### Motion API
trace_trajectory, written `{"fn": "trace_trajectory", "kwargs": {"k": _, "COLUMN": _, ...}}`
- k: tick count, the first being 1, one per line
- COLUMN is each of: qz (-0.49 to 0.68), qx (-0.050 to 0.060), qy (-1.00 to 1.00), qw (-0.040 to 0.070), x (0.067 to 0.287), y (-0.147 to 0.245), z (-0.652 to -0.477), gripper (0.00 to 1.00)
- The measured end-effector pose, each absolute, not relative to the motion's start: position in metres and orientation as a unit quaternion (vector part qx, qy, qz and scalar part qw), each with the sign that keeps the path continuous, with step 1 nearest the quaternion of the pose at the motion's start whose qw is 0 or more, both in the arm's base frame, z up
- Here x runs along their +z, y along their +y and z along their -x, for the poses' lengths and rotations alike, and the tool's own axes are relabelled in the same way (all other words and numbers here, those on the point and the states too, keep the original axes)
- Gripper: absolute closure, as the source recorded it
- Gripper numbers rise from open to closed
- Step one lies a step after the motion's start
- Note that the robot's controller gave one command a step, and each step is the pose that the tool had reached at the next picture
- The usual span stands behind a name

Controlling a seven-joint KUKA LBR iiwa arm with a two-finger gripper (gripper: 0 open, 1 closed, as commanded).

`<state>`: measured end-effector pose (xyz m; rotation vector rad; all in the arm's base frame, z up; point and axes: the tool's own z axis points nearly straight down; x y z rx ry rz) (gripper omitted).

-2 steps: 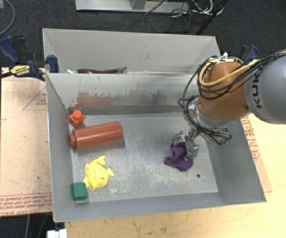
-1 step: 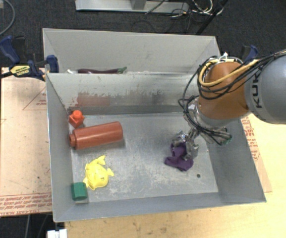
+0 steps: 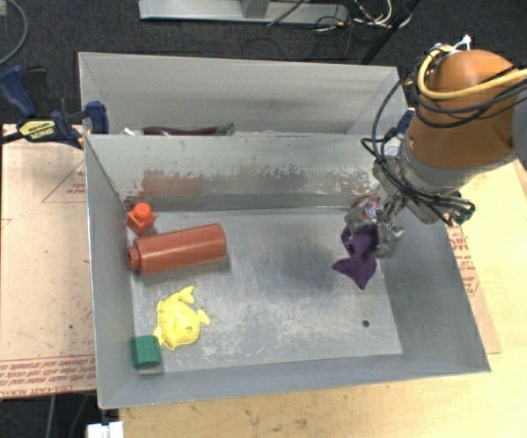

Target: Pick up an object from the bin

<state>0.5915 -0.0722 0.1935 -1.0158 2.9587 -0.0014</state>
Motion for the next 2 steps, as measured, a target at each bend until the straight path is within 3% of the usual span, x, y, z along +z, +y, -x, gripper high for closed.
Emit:
{"fn": "trace_trajectory", "kwargs": {"k": 1, "qz": 0.325, "qx": 0.0, "qy": 0.946, "qw": 0.007, "x": 0.193, "y": -0.072, "z": -0.592, "gripper": 1.0}}
{"fn": "trace_trajectory", "kwargs": {"k": 2, "qz": 0.305, "qx": 0.002, "qy": 0.952, "qw": 0.003, "x": 0.234, "y": -0.067, "z": -0.591, "gripper": 1.0}}
